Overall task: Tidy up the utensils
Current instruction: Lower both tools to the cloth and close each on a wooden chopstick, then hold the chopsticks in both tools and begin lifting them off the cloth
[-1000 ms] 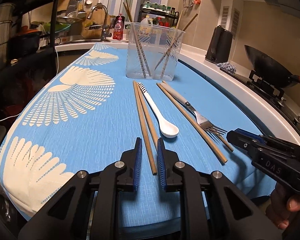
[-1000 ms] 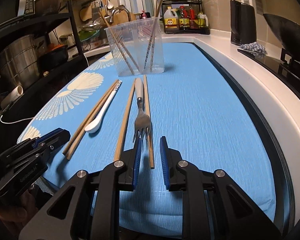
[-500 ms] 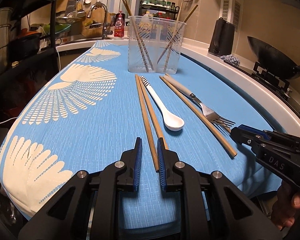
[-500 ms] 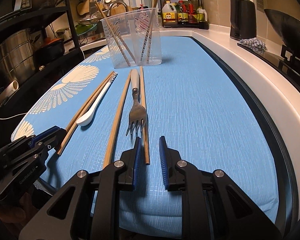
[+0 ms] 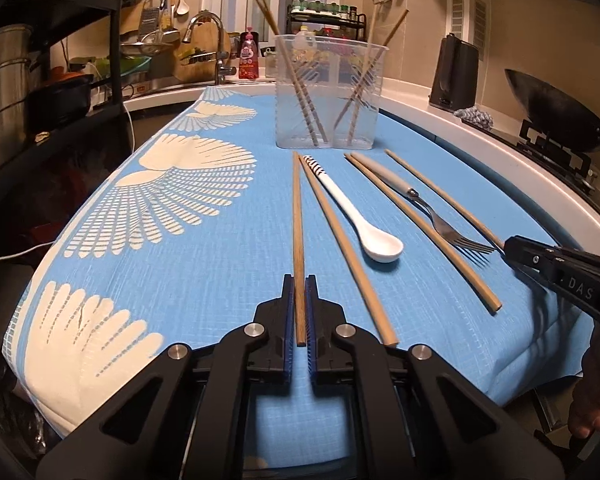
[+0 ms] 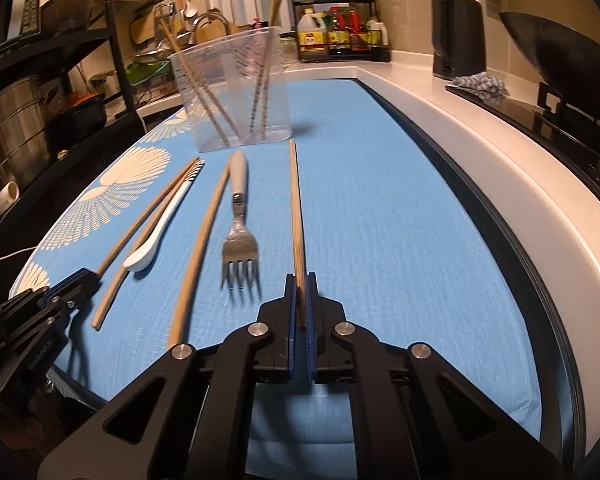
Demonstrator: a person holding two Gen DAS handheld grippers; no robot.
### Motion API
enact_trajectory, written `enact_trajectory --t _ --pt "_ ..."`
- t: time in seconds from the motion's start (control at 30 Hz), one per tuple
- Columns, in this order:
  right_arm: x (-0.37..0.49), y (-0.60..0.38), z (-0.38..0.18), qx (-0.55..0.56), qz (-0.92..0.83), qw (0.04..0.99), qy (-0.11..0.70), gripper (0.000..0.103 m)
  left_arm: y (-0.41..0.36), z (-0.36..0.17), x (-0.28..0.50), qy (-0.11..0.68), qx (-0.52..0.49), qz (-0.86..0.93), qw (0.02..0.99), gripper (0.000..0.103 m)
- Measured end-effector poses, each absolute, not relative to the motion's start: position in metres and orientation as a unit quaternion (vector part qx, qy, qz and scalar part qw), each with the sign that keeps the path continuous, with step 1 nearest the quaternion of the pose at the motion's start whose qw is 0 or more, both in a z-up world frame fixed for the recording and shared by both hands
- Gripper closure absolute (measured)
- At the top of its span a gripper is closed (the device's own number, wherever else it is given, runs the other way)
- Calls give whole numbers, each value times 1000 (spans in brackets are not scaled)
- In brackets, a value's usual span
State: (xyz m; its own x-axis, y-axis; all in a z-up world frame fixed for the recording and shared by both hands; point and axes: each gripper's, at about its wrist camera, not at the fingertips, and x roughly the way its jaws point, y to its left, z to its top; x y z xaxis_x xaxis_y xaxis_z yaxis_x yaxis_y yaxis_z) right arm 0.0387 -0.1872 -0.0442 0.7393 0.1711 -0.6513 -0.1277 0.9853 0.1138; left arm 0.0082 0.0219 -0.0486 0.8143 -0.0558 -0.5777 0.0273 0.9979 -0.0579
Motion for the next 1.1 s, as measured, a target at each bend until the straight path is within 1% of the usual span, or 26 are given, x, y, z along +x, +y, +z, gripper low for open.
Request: enact_trajectory --t 0.33,0.67,0.77,1.1 --pt "45 -189 -47 37 81 931 355 95 24 -49 7 296 -26 -22 955 97" --pt "48 -187 -48 34 82 931 355 95 22 -50 11 289 -23 -23 957 97" --pt "49 -187 -47 32 80 930 357 97 23 -49 11 289 -20 -21 957 98" --pt "51 -190 -47 35 73 930 359 97 35 -49 12 292 -40 -14 955 97"
